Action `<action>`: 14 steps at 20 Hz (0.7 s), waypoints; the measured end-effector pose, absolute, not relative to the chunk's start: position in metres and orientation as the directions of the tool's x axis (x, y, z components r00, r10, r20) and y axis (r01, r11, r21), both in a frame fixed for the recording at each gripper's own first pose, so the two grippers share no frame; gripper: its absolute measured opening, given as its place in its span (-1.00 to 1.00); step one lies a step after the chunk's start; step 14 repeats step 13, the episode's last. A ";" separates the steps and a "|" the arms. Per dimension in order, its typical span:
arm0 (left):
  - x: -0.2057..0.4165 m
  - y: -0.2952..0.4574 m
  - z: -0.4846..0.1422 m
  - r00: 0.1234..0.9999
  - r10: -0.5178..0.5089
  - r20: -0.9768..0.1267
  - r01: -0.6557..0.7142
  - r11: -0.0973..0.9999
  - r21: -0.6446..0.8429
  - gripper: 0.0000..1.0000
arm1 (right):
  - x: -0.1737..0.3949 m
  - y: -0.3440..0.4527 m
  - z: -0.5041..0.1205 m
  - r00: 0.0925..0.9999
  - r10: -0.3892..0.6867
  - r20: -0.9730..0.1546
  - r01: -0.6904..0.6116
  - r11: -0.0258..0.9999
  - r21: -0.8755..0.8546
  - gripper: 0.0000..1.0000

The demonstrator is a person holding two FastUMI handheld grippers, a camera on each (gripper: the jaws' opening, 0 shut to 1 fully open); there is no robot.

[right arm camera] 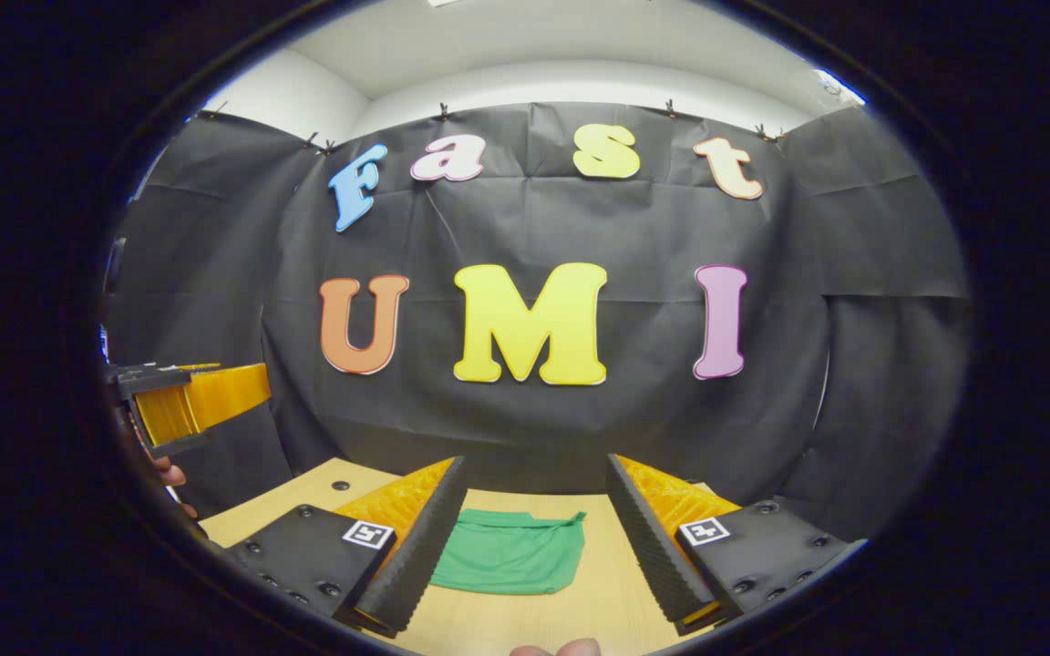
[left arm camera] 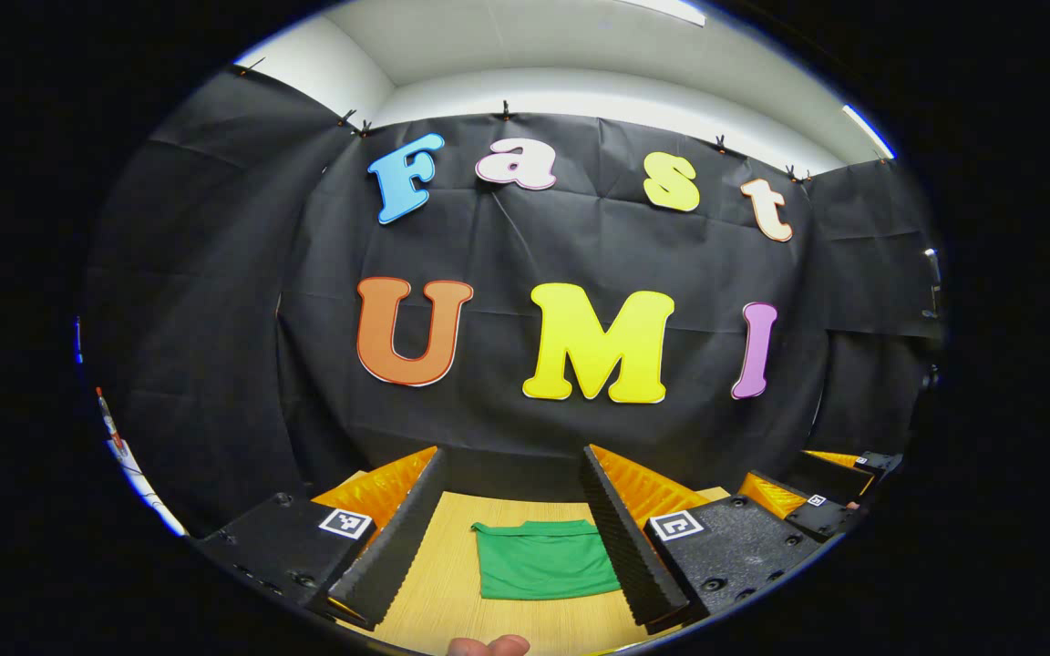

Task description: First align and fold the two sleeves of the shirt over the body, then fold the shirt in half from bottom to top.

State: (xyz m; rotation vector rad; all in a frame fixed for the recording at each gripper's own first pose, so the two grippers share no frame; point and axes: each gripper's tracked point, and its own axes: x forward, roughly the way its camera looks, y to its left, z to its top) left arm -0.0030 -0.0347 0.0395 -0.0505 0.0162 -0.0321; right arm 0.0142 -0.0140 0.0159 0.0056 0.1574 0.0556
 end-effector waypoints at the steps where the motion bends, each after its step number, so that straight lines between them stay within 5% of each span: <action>1: -0.004 -0.035 0.042 0.999 -0.037 -0.014 0.037 0.998 -0.048 0.89 | 0.016 -0.014 0.015 0.986 0.055 -0.157 -0.054 0.998 0.010 0.95; 14: 0.009 -0.059 0.022 0.997 -0.074 -0.037 0.073 0.997 -0.023 0.89 | 0.026 -0.026 0.006 0.985 0.007 -0.174 -0.007 1.000 0.005 0.95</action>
